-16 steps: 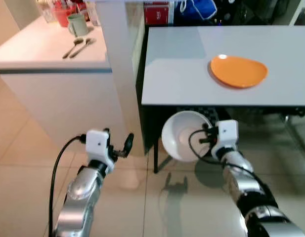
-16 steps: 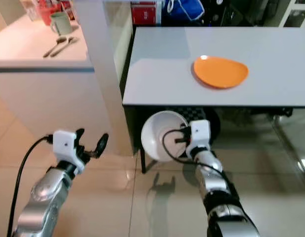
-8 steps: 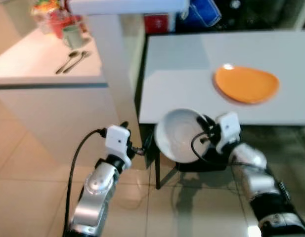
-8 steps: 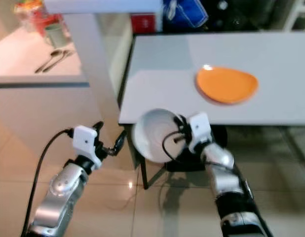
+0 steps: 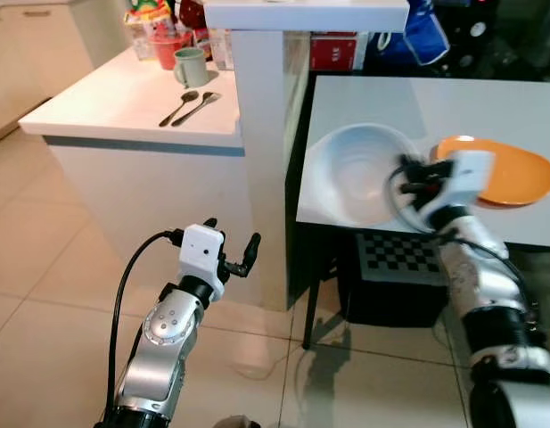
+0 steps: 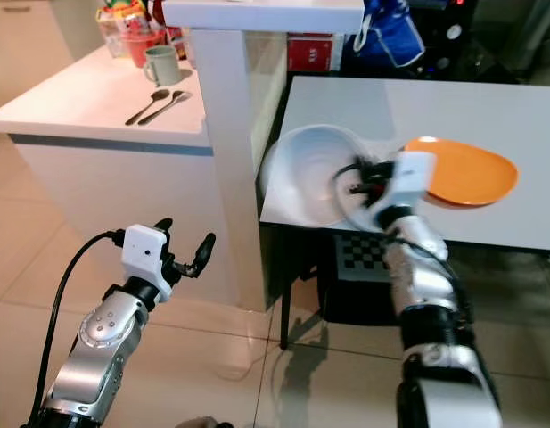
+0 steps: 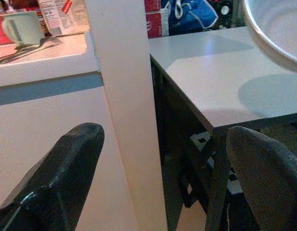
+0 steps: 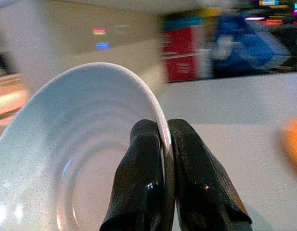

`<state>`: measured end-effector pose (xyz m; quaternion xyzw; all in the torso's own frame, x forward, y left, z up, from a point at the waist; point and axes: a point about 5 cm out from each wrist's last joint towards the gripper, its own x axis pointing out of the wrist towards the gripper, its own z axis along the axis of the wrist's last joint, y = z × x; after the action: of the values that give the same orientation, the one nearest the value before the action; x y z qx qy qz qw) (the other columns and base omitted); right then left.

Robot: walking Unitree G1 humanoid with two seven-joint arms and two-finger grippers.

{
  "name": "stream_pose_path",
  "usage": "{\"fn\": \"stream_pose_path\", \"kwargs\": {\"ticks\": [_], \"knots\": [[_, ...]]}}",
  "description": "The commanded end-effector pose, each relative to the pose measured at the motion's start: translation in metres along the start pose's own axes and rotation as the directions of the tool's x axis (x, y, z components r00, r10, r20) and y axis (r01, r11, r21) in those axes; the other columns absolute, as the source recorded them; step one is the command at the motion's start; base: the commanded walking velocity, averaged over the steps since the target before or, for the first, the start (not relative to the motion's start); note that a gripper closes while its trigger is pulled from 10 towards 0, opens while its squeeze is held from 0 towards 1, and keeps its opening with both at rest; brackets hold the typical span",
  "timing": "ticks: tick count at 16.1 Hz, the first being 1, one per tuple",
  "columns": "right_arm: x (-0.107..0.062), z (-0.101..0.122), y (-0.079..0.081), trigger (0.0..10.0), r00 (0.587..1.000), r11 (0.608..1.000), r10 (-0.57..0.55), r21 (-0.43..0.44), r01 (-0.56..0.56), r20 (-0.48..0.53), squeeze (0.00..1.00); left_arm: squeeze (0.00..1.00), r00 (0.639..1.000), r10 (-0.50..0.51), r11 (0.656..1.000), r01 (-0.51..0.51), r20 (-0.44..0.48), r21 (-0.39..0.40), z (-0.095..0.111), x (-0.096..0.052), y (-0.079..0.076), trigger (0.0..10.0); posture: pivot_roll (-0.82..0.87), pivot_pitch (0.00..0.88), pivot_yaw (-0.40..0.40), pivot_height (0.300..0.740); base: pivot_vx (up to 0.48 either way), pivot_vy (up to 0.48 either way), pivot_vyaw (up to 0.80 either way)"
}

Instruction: Setting the table

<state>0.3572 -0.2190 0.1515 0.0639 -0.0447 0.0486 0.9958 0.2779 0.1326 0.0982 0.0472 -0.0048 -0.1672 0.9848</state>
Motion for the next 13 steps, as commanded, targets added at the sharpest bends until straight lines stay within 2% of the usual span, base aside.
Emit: {"fn": "stream_pose_path", "kwargs": {"ticks": [1,3,6,9,11,12,13], "knots": [[-0.002,-0.007,-0.008,10.0,0.998,0.998,-0.063,-0.001,0.063,-0.019,0.0,0.0,1.0,-0.002,1.0,0.002,-0.007,-0.007,0.0,0.002,0.002,10.0,0.01,0.018,0.086,0.74,0.292,0.0,0.0],[-0.005,-0.018,-0.007,10.0,0.994,0.996,-0.093,-0.006,0.093,-0.049,0.0,0.0,1.0,0.005,1.0,-0.005,-0.004,-0.001,0.0,0.002,0.003,10.0,0.01,0.02,0.091,0.74,0.48,0.0,0.0],[-0.005,-0.026,-0.001,10.0,0.994,0.993,-0.101,-0.06,0.098,-0.052,0.0,0.0,1.0,0.0,1.0,0.0,-0.008,0.028,0.001,0.003,0.003,10.0,0.01,0.02,0.094,0.74,0.46,0.0,0.0],[-0.001,-0.024,0.015,10.0,0.999,0.994,-0.013,-0.111,0.009,-0.03,0.0,0.0,1.0,-0.017,0.999,0.018,-0.006,0.04,0.001,0.003,-0.001,10.0,0.01,0.023,0.094,0.74,0.425,0.0,0.0],[0.001,-0.018,0.031,10.0,0.996,0.982,0.086,-0.171,-0.085,-0.002,0.0,0.0,1.0,-0.008,0.999,0.007,0.014,0.05,0.003,0.005,-0.003,10.0,0.01,0.02,0.093,0.74,0.0,0.0,0.0],[0.002,-0.016,0.034,10.0,0.995,0.979,0.101,-0.18,-0.098,0.008,0.0,0.0,1.0,-0.007,0.999,0.006,0.012,0.05,0.003,0.005,-0.003,10.0,0.01,0.02,0.093,0.74,0.0,0.0,0.0],[0.004,-0.008,0.044,10.0,0.986,0.97,0.159,-0.191,-0.148,0.044,0.0,0.0,1.0,-0.006,0.999,0.005,0.007,0.05,0.002,0.005,-0.002,10.0,0.01,0.014,0.091,0.74,0.0,0.0,0.0]]}}
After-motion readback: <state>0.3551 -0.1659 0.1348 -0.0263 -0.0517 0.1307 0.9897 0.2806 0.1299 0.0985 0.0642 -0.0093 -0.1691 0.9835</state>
